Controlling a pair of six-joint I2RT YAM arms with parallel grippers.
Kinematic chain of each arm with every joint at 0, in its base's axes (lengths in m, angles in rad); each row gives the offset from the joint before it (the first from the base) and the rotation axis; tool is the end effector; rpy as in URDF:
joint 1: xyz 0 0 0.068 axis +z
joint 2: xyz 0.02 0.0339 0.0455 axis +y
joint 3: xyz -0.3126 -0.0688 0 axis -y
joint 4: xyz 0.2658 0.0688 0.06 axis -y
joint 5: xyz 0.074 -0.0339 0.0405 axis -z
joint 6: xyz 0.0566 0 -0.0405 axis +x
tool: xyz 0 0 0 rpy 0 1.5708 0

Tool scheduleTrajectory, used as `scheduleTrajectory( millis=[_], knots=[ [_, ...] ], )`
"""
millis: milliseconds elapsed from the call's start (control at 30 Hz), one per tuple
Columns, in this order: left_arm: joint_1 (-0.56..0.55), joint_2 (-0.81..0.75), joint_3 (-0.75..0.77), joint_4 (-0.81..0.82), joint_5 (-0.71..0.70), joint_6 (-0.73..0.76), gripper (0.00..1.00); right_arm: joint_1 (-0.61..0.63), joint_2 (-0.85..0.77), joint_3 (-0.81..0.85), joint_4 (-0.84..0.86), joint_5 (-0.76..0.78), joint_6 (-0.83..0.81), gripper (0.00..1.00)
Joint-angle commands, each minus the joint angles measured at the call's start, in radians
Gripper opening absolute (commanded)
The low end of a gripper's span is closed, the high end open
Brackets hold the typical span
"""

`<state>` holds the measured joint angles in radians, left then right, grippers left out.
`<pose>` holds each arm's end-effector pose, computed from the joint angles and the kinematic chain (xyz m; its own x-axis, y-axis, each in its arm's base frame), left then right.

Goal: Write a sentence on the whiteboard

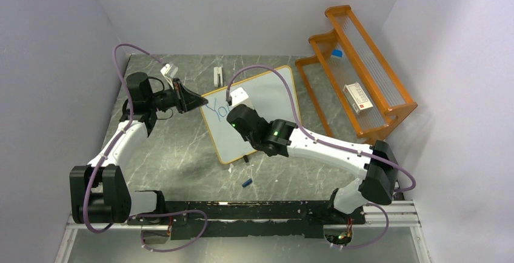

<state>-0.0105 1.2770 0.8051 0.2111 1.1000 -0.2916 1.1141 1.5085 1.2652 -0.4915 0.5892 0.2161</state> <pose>0.2893 -0.0535 0.3196 -0.4959 -0.1252 -0.8593 0.7551 0.4265 -0.4979 0.1882 0.3117 0.3385 -0.4098 -0.4298 -0.8046 -0.4878 0.8486 -0.2048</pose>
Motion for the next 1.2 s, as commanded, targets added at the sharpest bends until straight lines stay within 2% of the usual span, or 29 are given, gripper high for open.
scheduleTrajectory(
  millis=[0, 567, 800, 933, 1033, 1167],
  knots=[
    [-0.023, 0.01, 0.011, -0.032, 0.007, 0.052, 0.05, -0.001, -0.02, -0.021, -0.024, 0.007, 0.011, 0.0],
    [-0.024, 0.013, 0.012, -0.032, 0.008, 0.052, 0.05, -0.001, -0.033, -0.024, -0.034, 0.038, 0.008, 0.0],
    [-0.024, 0.007, 0.016, -0.044, -0.002, 0.059, 0.05, -0.002, -0.087, -0.037, 0.004, 0.001, -0.002, 0.0],
    [-0.024, 0.005, 0.026, -0.069, -0.019, 0.069, 0.14, -0.002, -0.114, -0.05, 0.021, -0.019, -0.009, 0.0],
    [-0.023, -0.003, 0.045, -0.111, -0.047, 0.093, 0.25, -0.001, -0.14, -0.067, 0.043, -0.033, -0.012, 0.0],
    [-0.022, -0.044, 0.055, -0.11, -0.081, 0.076, 0.52, -0.002, -0.17, -0.08, 0.058, -0.036, -0.016, 0.0]
  ],
)
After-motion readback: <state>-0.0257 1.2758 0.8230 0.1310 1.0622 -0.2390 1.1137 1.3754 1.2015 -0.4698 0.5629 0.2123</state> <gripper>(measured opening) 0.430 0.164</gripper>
